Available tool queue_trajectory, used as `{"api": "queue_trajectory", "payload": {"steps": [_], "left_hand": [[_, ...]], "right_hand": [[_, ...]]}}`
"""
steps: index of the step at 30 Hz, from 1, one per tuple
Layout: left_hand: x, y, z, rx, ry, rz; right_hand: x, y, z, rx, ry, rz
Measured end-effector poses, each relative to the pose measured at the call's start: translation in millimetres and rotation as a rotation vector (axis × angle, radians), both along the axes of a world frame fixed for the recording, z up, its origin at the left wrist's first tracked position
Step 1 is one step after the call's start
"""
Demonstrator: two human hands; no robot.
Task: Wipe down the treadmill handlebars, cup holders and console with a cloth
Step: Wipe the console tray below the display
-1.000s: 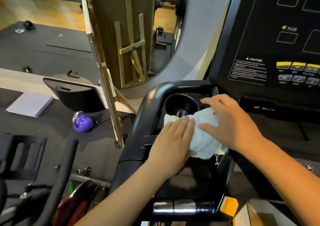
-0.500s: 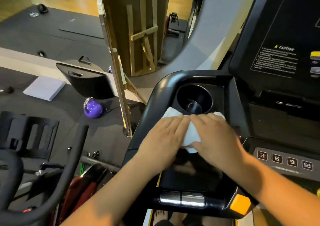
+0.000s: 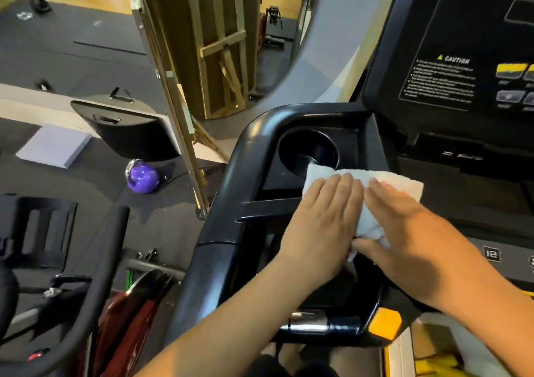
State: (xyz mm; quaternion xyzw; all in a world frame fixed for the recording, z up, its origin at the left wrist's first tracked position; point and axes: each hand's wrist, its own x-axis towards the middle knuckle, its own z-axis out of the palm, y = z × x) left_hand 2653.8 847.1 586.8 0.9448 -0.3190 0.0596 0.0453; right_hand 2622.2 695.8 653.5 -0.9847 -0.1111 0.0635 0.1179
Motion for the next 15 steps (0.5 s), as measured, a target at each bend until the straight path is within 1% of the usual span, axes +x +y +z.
{"api": "queue_trajectory", "payload": {"steps": [1, 2, 4, 6, 7, 9, 11, 13, 15], "left_hand": [[-2, 8, -1, 0.016, -0.002, -0.024], [-4, 20, -2, -0.008, 0.006, -0.038], [-6, 49, -4, -0.094, 0.043, -0.048], [-6, 78, -5, -0.145, 0.094, -0.032], [-4, 92, -5, -0.155, 0.112, -0.017], [0, 111, -3, -0.109, 0.090, 0.023], [5, 119, 0, -0.052, 0.073, 0.032], [10, 122, -1, -0.085, 0.102, -0.010], [11, 116, -2, -0.185, 0.126, -0.048]], "right_hand": [[-1, 4, -3, 0.022, -0.016, 0.002], [1, 10, -6, 0.055, -0.023, 0.001], [8, 18, -18, 0.031, -0.049, -0.008], [16, 18, -30, 0.061, -0.143, 0.030], [21, 20, -32, 0.067, -0.143, 0.051], [29, 29, -28, 0.104, -0.110, 0.069], [33, 43, -24, 0.138, -0.145, 0.108], [33, 57, -22, 0.078, -0.150, 0.154], [32, 56, -27, 0.043, -0.162, 0.170]]}}
